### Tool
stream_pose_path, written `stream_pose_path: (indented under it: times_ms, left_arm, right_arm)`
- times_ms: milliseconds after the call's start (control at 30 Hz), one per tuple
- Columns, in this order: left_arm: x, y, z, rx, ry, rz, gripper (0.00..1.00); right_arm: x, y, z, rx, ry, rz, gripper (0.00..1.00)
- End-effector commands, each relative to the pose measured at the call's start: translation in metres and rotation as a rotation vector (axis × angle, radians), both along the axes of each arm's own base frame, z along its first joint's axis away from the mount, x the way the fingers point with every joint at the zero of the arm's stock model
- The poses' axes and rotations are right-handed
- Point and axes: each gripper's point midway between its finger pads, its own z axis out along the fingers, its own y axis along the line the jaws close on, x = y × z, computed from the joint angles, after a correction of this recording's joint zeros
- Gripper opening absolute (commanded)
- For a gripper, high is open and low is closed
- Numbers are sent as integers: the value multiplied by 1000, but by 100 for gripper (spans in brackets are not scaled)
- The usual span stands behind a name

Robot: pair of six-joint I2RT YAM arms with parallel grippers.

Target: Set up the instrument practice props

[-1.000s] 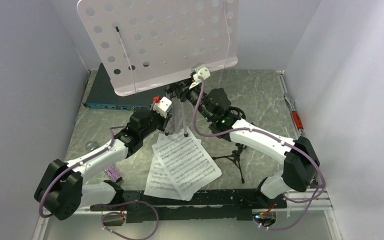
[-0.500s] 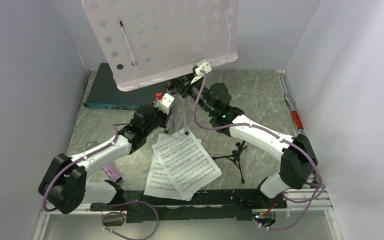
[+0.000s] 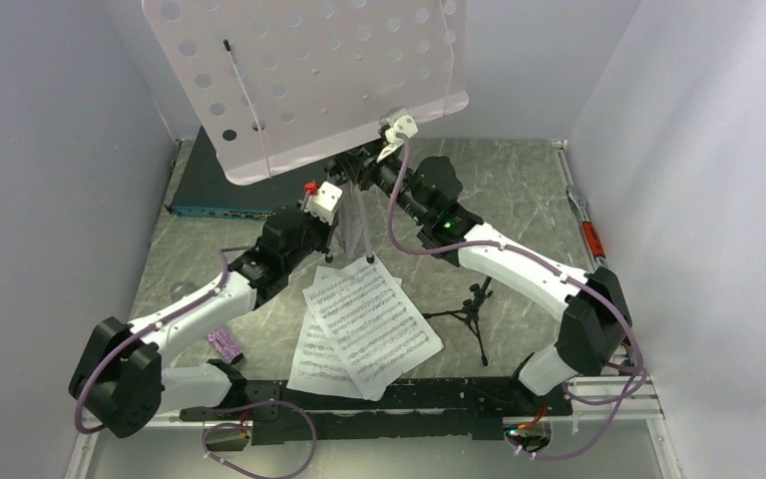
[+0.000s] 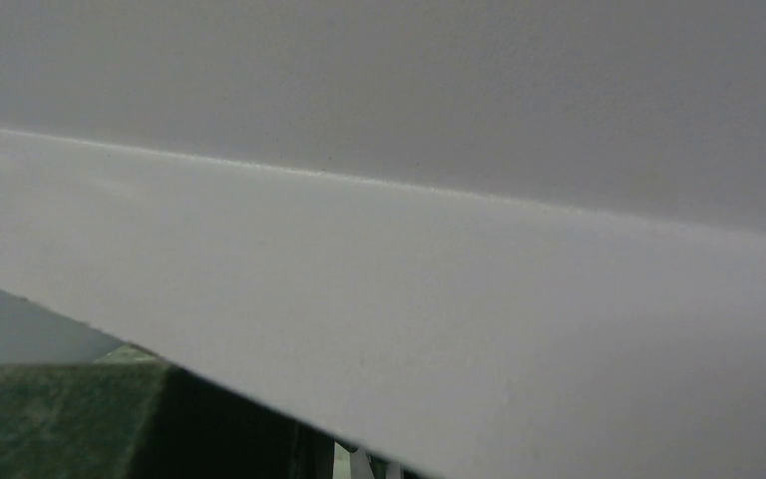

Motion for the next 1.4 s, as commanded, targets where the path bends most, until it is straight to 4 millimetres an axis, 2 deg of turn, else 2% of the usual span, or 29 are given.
stream_pose_path:
  times_ms: [0, 100, 200, 467, 700, 933, 1200, 1367]
  left_arm:
    - [-22, 61, -56, 218, 218, 156, 3]
    - [-30, 55, -44, 163, 230, 130, 3]
    - [-38, 56, -40, 143, 241, 122, 3]
    - [-49, 61, -44, 170, 289, 119, 3]
    - [-50, 62, -50, 189, 315, 124, 3]
    - [-40, 69, -65, 220, 319, 180, 3]
    - [-25, 66, -64, 240, 300, 175, 3]
    - [-17, 59, -64, 267, 299, 140, 3]
  right_arm:
    - [-108, -101, 249, 511, -586, 18, 0]
    - [-107, -99, 247, 492, -599, 8, 0]
    - [-104, -100, 247, 468, -615, -25, 0]
    - [-103, -106, 249, 419, -651, -75, 0]
    - [-96, -111, 245, 366, -680, -146, 0]
    - [-95, -117, 252, 379, -687, -152, 0]
    - [-102, -122, 267, 395, -714, -143, 0]
    - [-103, -133, 275, 414, -719, -164, 0]
